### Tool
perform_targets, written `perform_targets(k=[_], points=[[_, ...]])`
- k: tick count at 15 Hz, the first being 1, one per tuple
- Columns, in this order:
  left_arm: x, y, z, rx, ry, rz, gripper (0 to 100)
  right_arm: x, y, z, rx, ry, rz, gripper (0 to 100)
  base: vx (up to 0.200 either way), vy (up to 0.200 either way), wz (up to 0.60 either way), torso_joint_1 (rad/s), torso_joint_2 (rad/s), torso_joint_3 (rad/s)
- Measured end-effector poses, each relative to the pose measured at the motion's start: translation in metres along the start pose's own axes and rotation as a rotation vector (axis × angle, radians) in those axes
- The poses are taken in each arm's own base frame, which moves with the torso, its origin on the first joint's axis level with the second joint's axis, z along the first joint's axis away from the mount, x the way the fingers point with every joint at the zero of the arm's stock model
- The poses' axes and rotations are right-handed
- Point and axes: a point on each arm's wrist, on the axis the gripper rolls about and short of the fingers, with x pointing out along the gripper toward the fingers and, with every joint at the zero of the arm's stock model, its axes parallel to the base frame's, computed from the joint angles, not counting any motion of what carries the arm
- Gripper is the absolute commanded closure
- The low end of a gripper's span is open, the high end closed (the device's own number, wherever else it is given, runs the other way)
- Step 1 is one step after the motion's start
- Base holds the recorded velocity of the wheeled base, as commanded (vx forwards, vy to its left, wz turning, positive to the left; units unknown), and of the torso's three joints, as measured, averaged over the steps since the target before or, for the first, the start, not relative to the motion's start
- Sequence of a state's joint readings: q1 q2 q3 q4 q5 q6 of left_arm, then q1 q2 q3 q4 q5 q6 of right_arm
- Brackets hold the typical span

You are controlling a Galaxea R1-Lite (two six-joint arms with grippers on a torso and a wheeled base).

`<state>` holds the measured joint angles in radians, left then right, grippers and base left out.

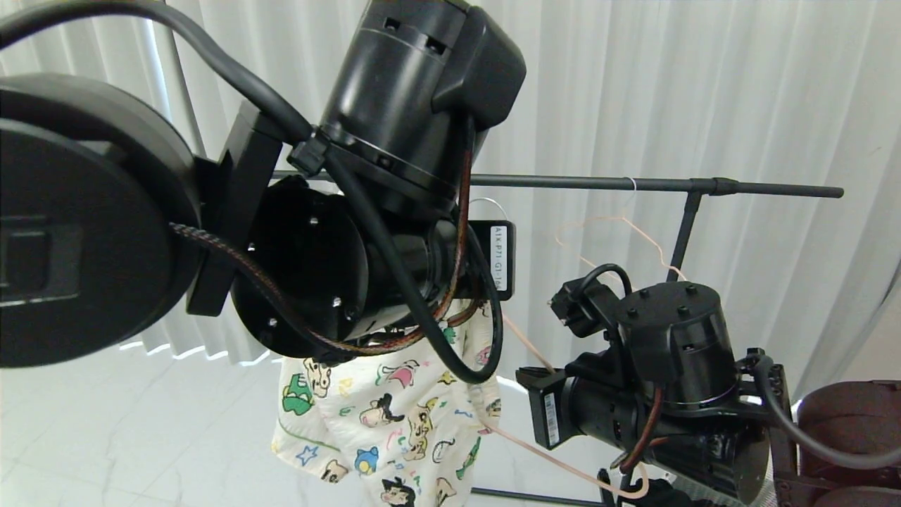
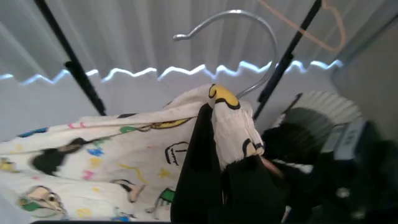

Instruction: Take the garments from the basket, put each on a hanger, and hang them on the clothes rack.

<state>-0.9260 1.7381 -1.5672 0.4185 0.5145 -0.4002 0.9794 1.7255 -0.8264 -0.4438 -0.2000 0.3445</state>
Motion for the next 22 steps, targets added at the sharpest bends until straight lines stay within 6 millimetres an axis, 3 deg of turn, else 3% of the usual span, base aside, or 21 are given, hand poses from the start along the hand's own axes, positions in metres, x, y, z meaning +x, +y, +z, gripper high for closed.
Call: perform_targets(k=[1, 7, 12, 15, 20, 22], points=[[0.001, 0.004, -0.002, 0.043, 0.008, 0.012, 0, 0.0, -0.001, 0.0, 0.002, -0.002, -0.002, 100, 0.0, 0.0, 0.0, 0.0, 0.0, 0.0], [-0.001, 0.022, -0.004, 0.08, 0.009, 0.081, 0, -0.006, -0.004, 0.009, 0.022, -0.061, -0.002, 100, 0.0, 0.0, 0.0, 0.0, 0.0, 0.0], [-0.005, 0.026, -0.009, 0.086, 0.016, 0.086, 0, -0.006, -0.011, 0.014, 0.035, -0.107, -0.048, 100, 0.0, 0.0, 0.0, 0.0, 0.0, 0.0], [-0.019, 0.022, -0.01, 0.094, 0.001, 0.048, 0, -0.006, -0.016, 0.014, 0.039, -0.11, -0.069, 100, 0.0, 0.0, 0.0, 0.0, 0.0, 0.0], [-0.026, 0.032, -0.037, 0.218, 0.065, 0.053, 0, -0.011, -0.023, 0.017, 0.046, -0.122, -0.086, 100, 0.0, 0.0, 0.0, 0.0, 0.0, 0.0], [-0.031, 0.031, -0.038, 0.198, -0.007, 0.017, 0, -0.013, -0.023, 0.021, 0.05, -0.154, -0.077, 100, 0.0, 0.0, 0.0, 0.0, 0.0, 0.0]])
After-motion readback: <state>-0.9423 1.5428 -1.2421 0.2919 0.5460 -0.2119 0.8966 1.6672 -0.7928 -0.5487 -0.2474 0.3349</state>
